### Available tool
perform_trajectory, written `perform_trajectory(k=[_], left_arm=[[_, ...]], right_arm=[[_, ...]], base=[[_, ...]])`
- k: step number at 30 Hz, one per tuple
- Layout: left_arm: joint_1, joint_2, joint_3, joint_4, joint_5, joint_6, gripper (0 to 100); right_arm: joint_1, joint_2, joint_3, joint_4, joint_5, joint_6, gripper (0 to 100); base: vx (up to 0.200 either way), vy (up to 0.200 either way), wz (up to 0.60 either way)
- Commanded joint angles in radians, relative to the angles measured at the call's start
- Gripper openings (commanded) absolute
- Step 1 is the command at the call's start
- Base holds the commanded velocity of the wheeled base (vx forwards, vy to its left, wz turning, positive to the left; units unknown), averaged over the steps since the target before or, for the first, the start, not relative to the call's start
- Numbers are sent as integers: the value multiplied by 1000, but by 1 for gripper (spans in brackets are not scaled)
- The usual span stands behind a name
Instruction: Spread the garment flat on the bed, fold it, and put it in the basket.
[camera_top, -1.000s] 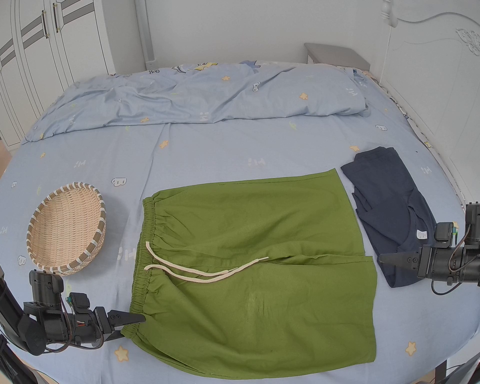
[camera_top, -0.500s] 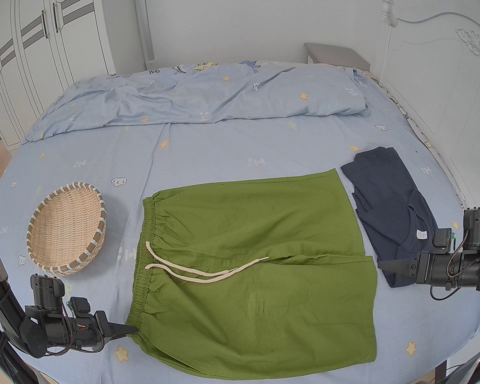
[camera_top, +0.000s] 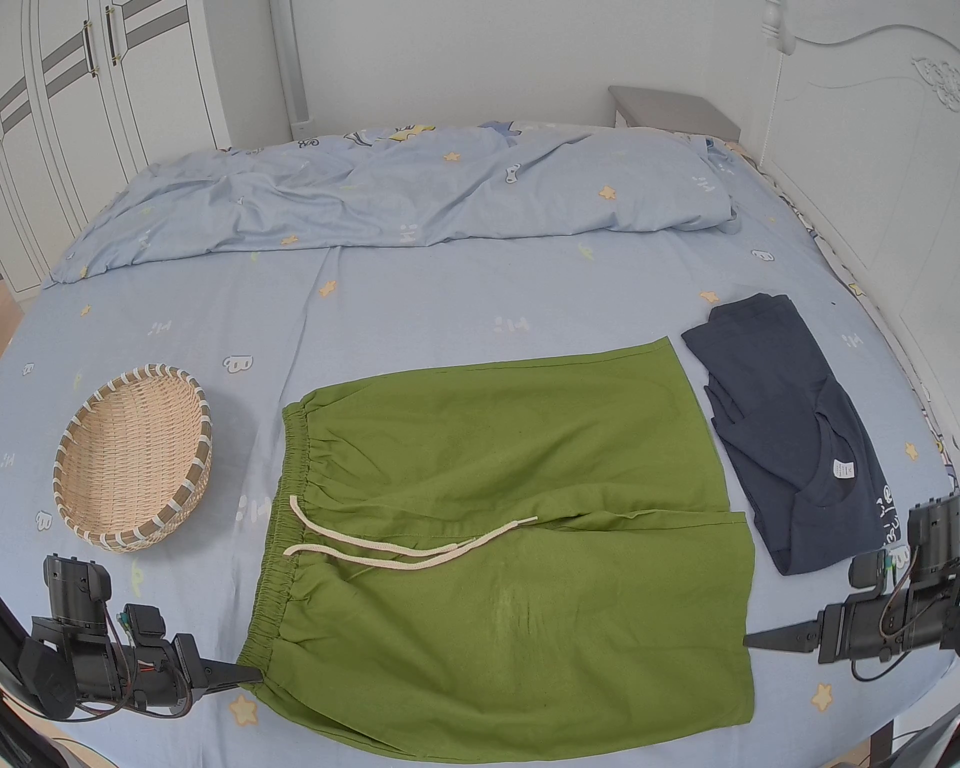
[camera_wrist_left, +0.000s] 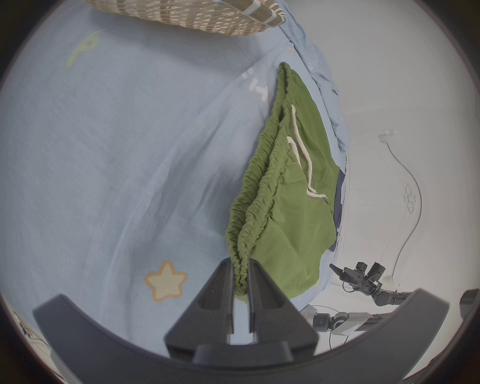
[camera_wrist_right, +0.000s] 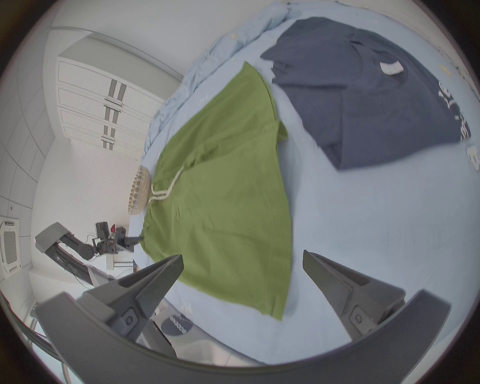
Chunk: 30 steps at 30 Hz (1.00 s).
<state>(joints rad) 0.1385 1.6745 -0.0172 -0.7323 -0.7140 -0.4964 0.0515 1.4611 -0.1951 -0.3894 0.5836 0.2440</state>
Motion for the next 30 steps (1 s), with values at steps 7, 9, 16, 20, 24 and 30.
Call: perform_trajectory(k=[7,9,16,20,24,30], left_arm=[[6,-45,16,18,-2,38,0],[4,-45,16,19,-4,38,0],[6,-44,16,18,-2,38,0],[4,-44,16,18,-4,38,0],[3,-44,16,16,-4,38,0],[3,-44,16,16,-4,38,0]], right_arm=[[105,55,167,1,-4,-48,100],[108,84,172,0,-4,-60,100],[100,226,172,-40,-1,-121,100],[99,288,181,-125,1,-123,100],[96,335,195,-201,42,-123,100],[96,360,194,-238,111,-115,100]], base=[[0,0,0],[0,0,0],[0,0,0],[0,0,0],[0,0,0],[0,0,0]])
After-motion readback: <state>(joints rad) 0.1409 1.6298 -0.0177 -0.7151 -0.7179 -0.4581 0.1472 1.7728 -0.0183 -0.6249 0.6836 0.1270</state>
